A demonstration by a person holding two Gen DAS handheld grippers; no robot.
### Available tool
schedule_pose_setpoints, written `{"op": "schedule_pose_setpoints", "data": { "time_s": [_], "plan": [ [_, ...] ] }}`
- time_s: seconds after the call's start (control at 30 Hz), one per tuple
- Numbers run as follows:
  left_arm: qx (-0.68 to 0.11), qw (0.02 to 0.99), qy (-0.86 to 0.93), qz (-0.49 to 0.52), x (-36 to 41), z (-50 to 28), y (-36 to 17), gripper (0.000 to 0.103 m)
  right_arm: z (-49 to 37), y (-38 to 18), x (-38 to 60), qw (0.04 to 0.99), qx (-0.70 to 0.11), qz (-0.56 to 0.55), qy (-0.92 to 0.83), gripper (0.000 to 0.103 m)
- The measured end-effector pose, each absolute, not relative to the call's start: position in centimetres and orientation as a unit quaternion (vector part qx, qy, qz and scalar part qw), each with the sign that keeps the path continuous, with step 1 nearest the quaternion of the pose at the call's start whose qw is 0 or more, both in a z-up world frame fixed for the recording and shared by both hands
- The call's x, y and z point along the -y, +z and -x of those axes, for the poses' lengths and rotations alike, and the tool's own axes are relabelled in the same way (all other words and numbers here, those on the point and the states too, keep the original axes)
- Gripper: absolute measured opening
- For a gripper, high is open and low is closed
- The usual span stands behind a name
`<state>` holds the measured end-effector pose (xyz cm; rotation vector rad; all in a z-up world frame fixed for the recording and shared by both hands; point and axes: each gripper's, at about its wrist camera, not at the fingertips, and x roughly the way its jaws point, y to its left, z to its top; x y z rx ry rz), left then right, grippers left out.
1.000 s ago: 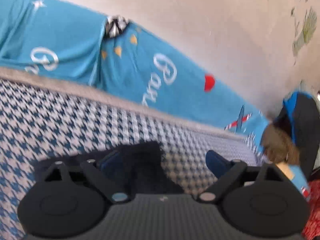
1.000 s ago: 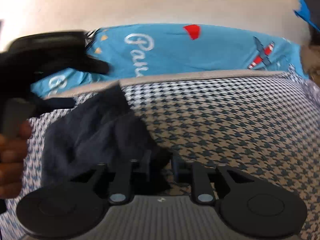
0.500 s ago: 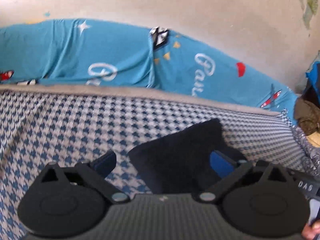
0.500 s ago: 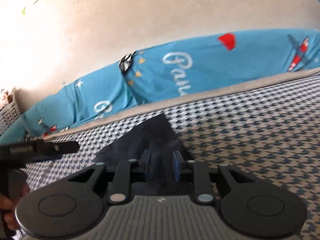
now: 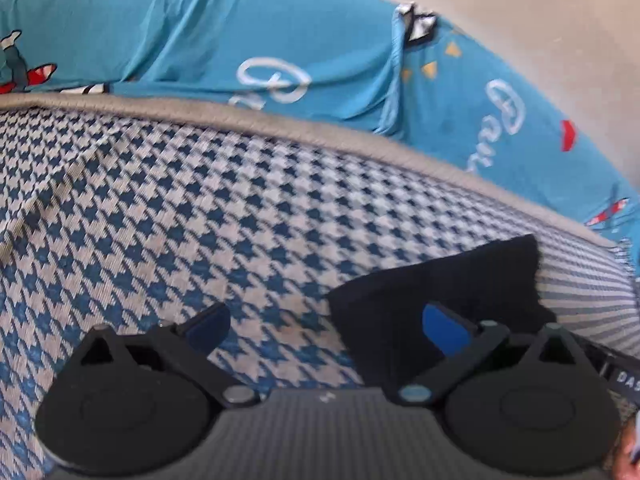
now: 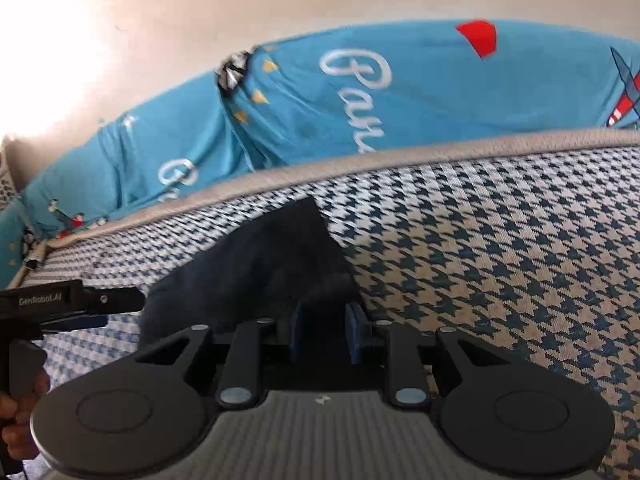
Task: Fold clothes
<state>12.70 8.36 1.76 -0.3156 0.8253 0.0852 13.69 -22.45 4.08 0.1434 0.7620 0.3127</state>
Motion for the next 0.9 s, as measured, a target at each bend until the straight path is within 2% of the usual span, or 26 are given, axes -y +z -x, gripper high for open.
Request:
{"op": "schedule_pose_setpoints", "data": {
  "time_s": [0.03,0.1,0.2,0.4,0.53,0.67,0.77,0.9],
  "plan": [
    [-0.402,0.902,0.049,0.149,-8.4,-13.0,1.4,0.103,-14.1,3.7,22.6,0.912,-0.376,-0.069,0.148,0.024],
    [-0.405,0.901,0.062,0.142,-8.5,-13.4,0.8,0.103,-14.9,3.0,22.8,0.91,-0.384,-0.075,0.136,0.034],
    [-0.406,0.901,0.071,0.139,-8.6,-13.8,0.4,0.103,-15.8,2.0,23.2,0.905,-0.399,-0.085,0.123,0.042],
    [-0.398,0.902,0.093,0.135,-8.9,-14.1,0.6,0.103,-16.0,1.9,23.8,0.908,-0.392,-0.107,0.106,0.044],
    [-0.38,0.908,0.106,0.141,-9.1,-13.7,1.9,0.103,-15.0,4.1,23.7,0.935,-0.344,-0.065,0.053,0.044],
    [-0.355,0.921,0.071,0.141,-8.2,-13.0,3.2,0.103,-13.8,6.4,24.3,0.939,-0.305,-0.119,0.102,0.044],
    [-0.353,0.926,0.043,0.127,-6.8,-12.6,3.5,0.103,-13.3,6.8,23.8,0.932,-0.298,-0.132,0.158,0.04],
    [-0.366,0.925,0.009,0.102,-4.9,-12.2,3.2,0.103,-13.8,6.1,22.1,0.922,-0.316,-0.115,0.191,0.022]
  ]
}}
